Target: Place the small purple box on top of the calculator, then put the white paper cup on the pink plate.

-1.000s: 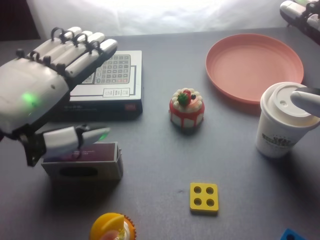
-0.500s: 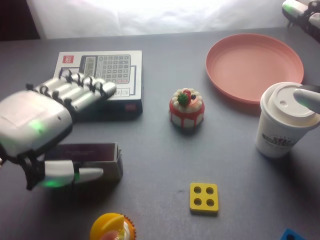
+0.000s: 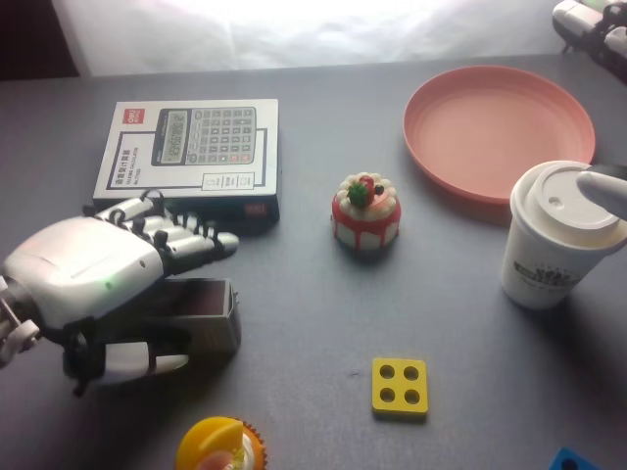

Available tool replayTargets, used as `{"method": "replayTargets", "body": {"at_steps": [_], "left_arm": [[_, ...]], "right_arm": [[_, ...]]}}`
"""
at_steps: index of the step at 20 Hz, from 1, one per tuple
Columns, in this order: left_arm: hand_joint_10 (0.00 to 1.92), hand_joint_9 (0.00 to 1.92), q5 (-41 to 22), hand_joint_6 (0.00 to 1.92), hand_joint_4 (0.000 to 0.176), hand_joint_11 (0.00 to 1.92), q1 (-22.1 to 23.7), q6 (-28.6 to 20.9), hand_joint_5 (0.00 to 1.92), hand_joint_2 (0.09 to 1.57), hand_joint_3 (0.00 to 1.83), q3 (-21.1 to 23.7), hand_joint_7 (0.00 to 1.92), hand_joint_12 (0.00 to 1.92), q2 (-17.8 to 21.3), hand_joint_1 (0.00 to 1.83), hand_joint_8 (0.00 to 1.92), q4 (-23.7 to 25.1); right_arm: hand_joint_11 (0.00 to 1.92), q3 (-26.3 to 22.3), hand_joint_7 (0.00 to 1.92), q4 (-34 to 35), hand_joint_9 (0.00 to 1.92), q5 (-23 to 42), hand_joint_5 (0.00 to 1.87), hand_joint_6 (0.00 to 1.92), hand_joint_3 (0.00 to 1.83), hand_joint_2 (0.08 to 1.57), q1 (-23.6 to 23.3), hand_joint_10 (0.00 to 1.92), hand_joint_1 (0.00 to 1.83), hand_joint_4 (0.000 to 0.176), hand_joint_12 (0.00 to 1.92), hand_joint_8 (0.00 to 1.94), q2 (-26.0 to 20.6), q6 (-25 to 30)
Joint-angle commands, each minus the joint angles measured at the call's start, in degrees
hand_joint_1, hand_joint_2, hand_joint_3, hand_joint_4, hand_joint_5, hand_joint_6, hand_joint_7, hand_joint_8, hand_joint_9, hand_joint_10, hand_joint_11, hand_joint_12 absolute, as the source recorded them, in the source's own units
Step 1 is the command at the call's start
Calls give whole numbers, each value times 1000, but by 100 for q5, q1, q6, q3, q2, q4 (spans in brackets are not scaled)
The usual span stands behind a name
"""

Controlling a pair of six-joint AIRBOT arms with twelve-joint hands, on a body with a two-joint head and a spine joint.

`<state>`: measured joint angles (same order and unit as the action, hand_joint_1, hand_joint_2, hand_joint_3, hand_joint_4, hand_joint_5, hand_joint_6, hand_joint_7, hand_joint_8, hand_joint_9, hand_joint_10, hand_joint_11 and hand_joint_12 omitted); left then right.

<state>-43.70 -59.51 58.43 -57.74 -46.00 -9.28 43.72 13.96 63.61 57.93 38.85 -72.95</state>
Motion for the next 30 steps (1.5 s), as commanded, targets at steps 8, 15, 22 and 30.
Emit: {"method": "replayTargets", "body": {"at_steps": [8, 15, 22, 30], "left_arm": [[1915, 1036, -855, 1247, 0, 1169, 115, -1, 776, 1223, 0, -12, 778, 1921, -16, 1123, 1851, -42], [1917, 866, -1492, 1156, 0, 998, 310, 267, 696, 1260, 0, -64, 766, 1921, 17, 1200, 1621, -487], [1896, 841, -696, 1302, 0, 968, 1172, 705, 737, 1233, 2, -1015, 765, 1921, -567, 1205, 1407, -1700], [1257, 566, 645, 1084, 0, 451, 2158, 1605, 846, 1221, 0, -2128, 683, 1794, -1244, 1179, 1406, -3003]], "right_arm": [[0, 25, 0, 43, 0, 796, 0, 0, 0, 1307, -3, 0, 271, 0, 184, 0, -1, 32], [0, 25, 0, 67, 0, 830, 0, 0, 0, 1284, -4, 0, 228, 0, 159, 0, -1, 32], [0, 33, 0, 80, 0, 853, 0, 0, 0, 1270, 5, 0, 448, 17, 0, 0, 1, 33], [5, 59, 0, 84, 0, 850, 0, 0, 0, 1260, 36, 0, 321, 0, 8, 0, 34, 48]]}}
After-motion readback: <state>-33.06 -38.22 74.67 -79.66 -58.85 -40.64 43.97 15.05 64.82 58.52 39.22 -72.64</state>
